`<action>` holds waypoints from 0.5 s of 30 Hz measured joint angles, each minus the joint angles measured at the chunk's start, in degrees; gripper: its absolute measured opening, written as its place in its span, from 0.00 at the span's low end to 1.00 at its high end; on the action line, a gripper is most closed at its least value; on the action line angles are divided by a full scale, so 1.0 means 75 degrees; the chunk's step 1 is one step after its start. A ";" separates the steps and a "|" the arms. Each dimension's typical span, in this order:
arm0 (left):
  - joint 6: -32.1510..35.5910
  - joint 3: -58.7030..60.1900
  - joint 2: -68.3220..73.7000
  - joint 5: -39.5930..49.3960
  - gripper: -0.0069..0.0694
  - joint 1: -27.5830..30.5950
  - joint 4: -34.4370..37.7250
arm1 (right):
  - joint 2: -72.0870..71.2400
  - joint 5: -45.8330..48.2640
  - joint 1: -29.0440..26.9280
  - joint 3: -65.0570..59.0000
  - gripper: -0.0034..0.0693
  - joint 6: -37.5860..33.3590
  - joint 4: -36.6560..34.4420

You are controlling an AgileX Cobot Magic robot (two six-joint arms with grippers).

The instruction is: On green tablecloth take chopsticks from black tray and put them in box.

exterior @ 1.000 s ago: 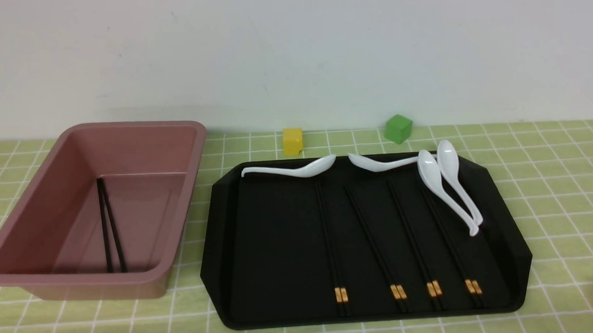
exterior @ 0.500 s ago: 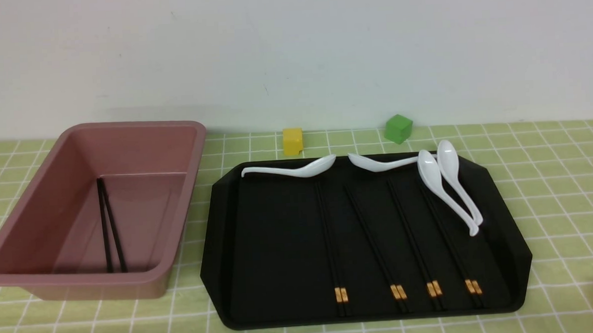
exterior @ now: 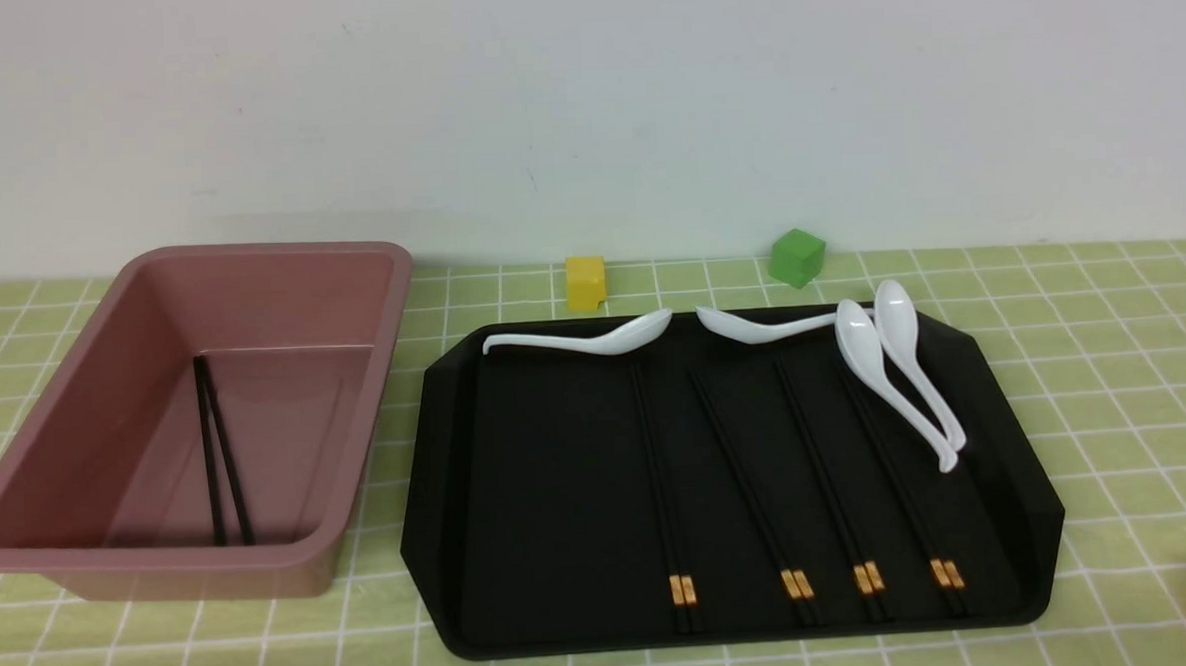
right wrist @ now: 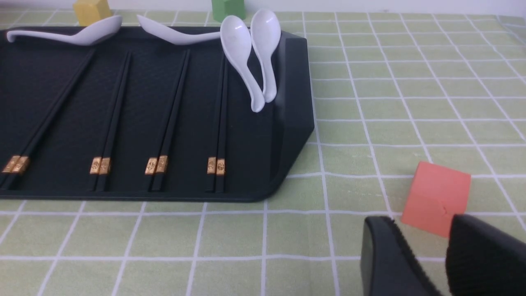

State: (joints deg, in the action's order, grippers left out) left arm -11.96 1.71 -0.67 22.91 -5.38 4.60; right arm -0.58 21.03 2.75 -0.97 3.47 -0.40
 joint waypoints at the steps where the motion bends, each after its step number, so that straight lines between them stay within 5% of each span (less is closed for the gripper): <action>1: 0.0000 0.0000 0.0000 0.0000 0.11 0.0000 0.0000 | 0.0000 0.0000 0.0000 0.0000 0.38 0.0000 0.0000; 15: -0.0007 0.0000 0.0000 0.0000 0.12 0.0000 0.0000 | 0.0000 0.0000 0.0000 0.0000 0.38 0.0000 0.0000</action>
State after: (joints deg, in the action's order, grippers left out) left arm -12.01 1.71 -0.67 22.91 -5.38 4.60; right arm -0.58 21.03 2.75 -0.97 3.47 -0.40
